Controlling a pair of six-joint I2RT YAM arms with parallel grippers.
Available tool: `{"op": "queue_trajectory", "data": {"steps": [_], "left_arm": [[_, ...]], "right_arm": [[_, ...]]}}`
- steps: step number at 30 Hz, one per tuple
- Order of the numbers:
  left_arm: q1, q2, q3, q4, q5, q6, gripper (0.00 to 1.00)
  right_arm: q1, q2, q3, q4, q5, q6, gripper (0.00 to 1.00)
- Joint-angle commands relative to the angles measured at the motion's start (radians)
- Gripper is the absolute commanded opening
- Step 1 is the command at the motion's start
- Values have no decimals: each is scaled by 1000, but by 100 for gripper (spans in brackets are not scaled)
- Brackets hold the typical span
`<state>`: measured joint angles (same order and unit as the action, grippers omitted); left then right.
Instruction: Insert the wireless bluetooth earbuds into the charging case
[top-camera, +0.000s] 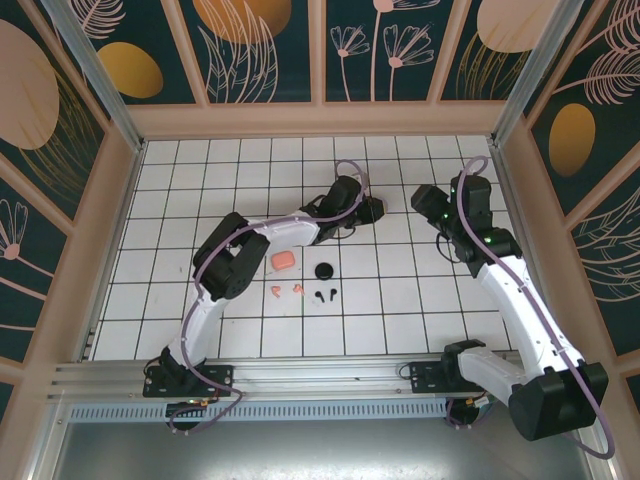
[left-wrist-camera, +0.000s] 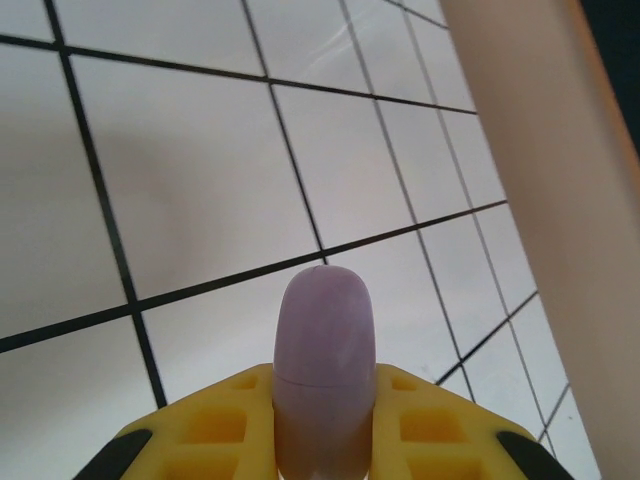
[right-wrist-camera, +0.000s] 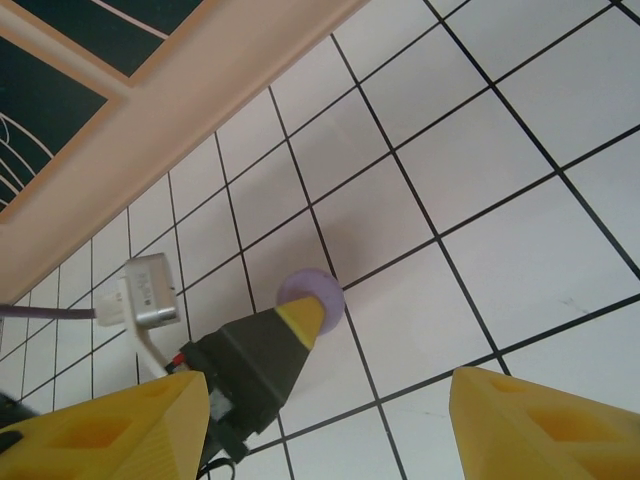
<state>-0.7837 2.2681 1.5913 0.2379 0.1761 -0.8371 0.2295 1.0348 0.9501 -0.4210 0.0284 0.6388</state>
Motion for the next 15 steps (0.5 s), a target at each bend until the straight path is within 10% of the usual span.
{"op": "queue_trajectory", "data": {"steps": [1,15], "left_arm": [[2,33,45,-101,-38,-29,2],[1,71,48,-173,-84,26,27]], "right_arm": [[-8,-10,-10,47,-9,6,66],[-8,0,3,65,-51,-1,69]]}}
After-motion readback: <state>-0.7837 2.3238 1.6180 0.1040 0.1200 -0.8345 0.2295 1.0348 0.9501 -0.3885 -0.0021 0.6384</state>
